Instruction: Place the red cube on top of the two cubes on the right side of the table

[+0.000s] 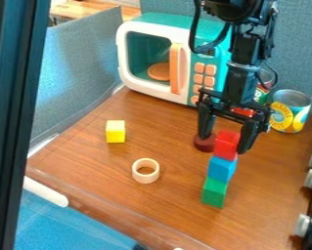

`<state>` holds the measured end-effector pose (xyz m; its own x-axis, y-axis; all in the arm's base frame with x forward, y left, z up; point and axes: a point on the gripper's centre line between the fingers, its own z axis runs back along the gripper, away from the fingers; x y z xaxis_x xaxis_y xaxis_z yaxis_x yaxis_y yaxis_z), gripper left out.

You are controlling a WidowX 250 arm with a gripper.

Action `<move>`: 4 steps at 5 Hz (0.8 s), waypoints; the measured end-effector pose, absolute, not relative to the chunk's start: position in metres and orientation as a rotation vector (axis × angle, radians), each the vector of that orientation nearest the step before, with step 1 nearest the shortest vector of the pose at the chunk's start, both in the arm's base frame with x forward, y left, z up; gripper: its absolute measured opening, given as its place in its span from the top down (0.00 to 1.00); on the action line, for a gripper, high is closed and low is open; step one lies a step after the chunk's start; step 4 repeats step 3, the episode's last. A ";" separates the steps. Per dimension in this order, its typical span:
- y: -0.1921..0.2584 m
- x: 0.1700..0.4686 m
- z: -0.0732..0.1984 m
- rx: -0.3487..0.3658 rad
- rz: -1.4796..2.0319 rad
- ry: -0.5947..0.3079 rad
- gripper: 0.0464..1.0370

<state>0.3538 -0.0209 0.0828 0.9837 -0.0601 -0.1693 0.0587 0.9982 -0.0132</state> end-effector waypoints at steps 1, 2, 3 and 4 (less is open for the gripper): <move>-0.019 0.349 0.088 -0.014 -0.060 0.149 0.04; -0.016 0.350 0.113 -0.037 -0.051 0.046 0.04; -0.012 0.347 0.142 -0.032 -0.032 -0.015 0.04; -0.012 0.347 0.142 -0.032 -0.032 -0.015 0.04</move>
